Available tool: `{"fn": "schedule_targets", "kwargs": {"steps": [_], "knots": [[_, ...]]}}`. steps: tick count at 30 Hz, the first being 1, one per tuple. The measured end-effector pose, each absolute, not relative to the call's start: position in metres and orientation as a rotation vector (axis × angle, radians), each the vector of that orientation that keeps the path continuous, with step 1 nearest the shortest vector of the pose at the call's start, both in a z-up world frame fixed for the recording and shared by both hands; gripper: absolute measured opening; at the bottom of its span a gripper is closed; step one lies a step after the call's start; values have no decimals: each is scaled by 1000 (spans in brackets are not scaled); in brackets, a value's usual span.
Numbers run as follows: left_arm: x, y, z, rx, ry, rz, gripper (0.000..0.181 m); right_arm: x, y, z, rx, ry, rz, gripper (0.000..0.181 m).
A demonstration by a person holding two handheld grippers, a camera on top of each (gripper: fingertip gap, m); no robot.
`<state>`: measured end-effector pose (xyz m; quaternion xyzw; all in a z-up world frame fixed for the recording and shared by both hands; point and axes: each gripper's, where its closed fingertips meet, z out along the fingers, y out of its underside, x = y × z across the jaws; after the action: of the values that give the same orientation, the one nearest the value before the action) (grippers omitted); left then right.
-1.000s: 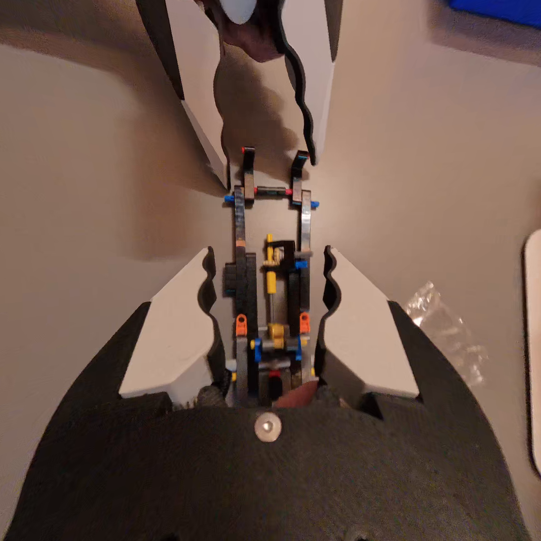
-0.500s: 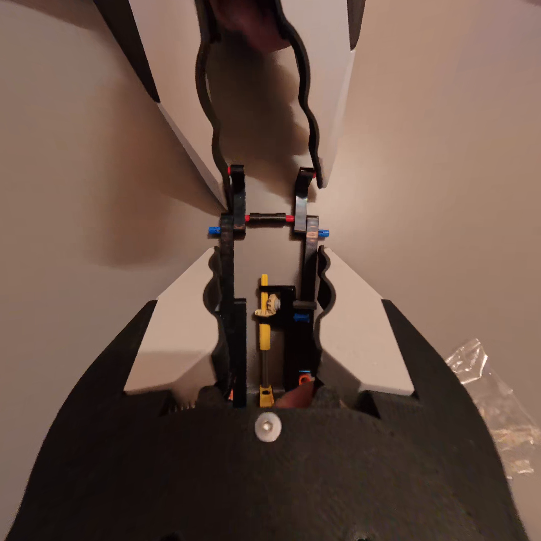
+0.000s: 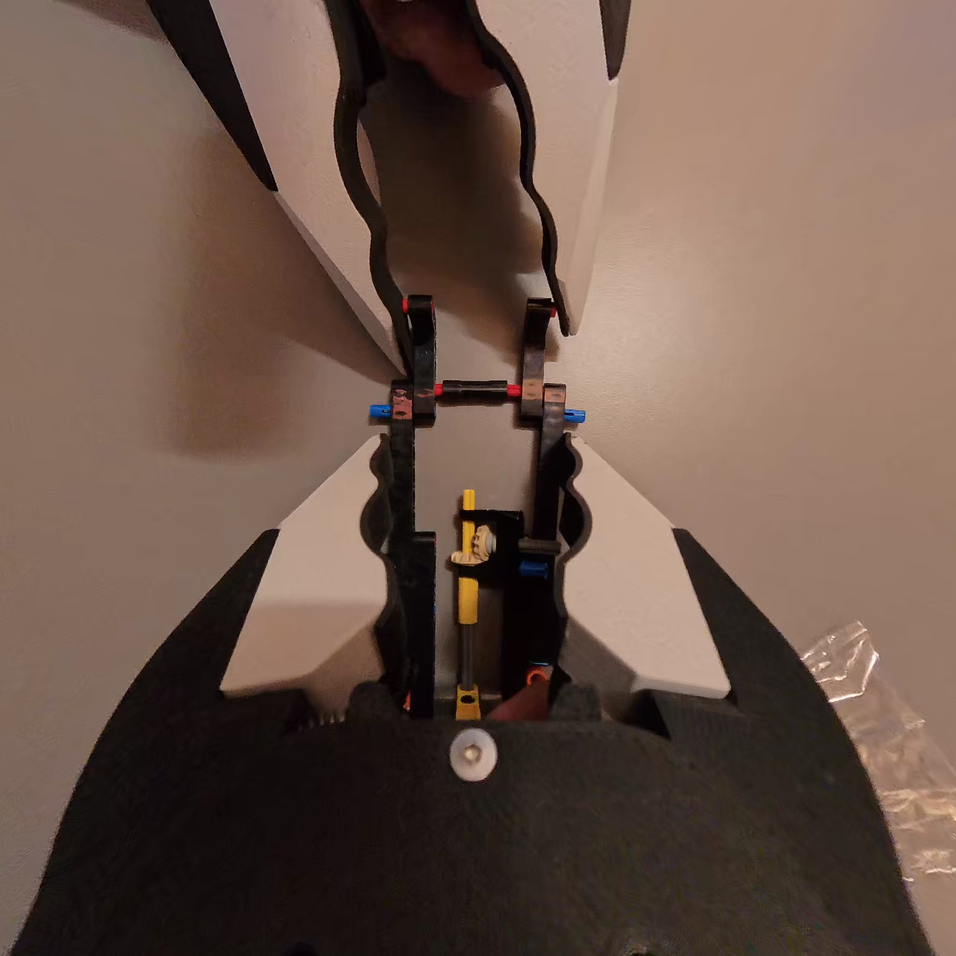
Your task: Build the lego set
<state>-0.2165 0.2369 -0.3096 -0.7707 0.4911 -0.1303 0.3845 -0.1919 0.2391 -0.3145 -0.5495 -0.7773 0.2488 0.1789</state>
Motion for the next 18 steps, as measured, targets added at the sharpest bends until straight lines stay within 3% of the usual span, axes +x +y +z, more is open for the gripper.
{"fn": "schedule_targets", "kwargs": {"steps": [18], "knots": [[-215,233,-309,-1948,1241,-285,48,-191,237,-315,-1519,-2220,717,59]]}}
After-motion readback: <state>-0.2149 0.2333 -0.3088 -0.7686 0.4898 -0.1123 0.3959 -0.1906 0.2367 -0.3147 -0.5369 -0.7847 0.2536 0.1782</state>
